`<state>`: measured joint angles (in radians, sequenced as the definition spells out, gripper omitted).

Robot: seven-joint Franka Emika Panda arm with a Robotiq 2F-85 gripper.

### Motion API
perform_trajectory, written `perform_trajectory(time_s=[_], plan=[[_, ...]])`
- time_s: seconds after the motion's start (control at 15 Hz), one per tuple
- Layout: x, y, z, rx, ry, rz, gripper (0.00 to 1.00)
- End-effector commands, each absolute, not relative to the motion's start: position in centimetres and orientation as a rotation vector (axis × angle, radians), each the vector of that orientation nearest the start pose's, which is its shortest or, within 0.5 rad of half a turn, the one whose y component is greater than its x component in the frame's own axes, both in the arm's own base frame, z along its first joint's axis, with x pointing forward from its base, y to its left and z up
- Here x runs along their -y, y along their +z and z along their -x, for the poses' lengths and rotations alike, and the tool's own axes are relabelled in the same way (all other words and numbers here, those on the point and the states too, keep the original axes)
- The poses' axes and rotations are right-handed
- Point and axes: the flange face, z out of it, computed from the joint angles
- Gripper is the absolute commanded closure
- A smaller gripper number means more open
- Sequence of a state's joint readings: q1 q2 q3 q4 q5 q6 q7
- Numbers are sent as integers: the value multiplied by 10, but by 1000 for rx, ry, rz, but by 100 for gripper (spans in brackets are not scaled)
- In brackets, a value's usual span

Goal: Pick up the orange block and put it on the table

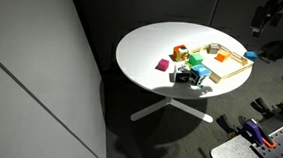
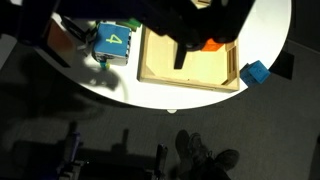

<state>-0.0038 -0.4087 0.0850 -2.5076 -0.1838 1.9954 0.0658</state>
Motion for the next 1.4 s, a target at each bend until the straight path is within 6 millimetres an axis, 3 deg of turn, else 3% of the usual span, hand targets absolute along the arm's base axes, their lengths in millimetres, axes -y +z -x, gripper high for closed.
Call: perform_trajectory(time_s=[0.0,0.47,0.8,1.2,1.27,1.33], plan=[[3,419,-429,33,69,3287,0],[45,398,-481,-152,-81,3198,0],[69,371,-510,-227,-75,3188,0],[95,350,-528,-303,-8,3185,0],[87,348,-517,-272,-8,3200,0],[91,346,-520,-280,-5,3200,0]])
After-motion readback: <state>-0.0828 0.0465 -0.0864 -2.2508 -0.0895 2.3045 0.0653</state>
